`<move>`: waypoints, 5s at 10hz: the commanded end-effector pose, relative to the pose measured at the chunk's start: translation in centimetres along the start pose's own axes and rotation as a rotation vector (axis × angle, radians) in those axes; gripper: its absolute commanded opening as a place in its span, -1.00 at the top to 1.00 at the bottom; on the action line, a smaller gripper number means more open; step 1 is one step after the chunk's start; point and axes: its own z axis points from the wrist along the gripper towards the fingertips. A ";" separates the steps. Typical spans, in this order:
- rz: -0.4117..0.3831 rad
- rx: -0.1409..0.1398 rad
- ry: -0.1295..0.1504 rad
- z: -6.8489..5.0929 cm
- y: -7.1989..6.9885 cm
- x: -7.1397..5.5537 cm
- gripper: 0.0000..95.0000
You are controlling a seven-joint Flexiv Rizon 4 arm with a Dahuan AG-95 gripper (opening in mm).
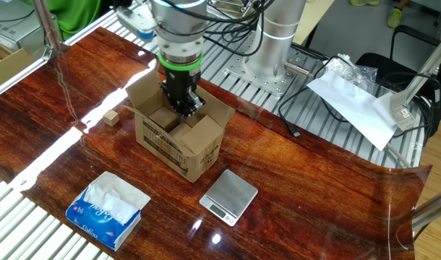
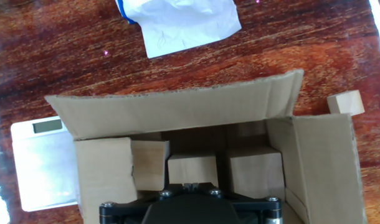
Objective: Open a box
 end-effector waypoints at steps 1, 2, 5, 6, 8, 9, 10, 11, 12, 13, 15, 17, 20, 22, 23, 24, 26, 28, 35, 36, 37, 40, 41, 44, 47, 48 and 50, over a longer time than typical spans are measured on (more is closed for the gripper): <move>-0.024 0.005 0.038 0.1 0.1 -0.2 1.00; -0.044 0.012 0.042 0.1 0.1 -0.2 1.00; -0.118 0.051 0.045 0.1 0.1 -0.2 1.00; -0.140 0.055 0.050 0.1 0.1 -0.2 1.00; -0.172 0.068 0.055 0.1 0.1 -0.2 1.00; -0.194 0.066 0.062 0.1 0.1 -0.2 1.00; -0.209 0.062 0.070 0.1 0.1 -0.2 1.00; -0.235 0.058 0.073 0.1 0.1 -0.2 1.00; -0.248 0.057 0.084 0.1 0.1 -0.2 1.00; -0.250 0.062 0.083 0.1 0.1 -0.2 1.00; -0.247 0.061 0.092 0.1 0.1 -0.2 1.00; -0.227 0.036 0.097 0.1 0.1 -0.2 1.00; -0.221 0.039 0.096 0.3 0.2 -0.2 1.00; -0.218 0.038 0.090 0.9 0.4 -0.1 1.00; -0.214 0.034 0.090 1.1 0.6 0.1 1.00; -0.209 0.029 0.091 1.1 0.8 0.2 1.00; -0.186 0.023 0.085 1.5 1.8 0.7 1.00; -0.154 -0.009 0.086 1.6 2.8 1.1 1.00; -0.085 -0.066 0.096 1.3 4.4 1.9 1.00; -0.084 -0.066 0.095 1.3 4.5 1.9 1.00; -0.082 -0.066 0.093 1.2 4.5 2.0 1.00; -0.068 -0.063 0.090 0.7 4.9 2.2 1.00; -0.066 -0.062 0.092 0.5 5.0 2.2 1.00; -0.058 -0.058 0.092 0.0 5.2 2.1 1.00; -0.047 -0.050 0.100 -1.0 5.8 2.0 1.00; -0.038 -0.047 0.104 -1.4 6.2 1.9 1.00; -0.023 -0.039 0.112 -2.1 6.9 1.8 1.00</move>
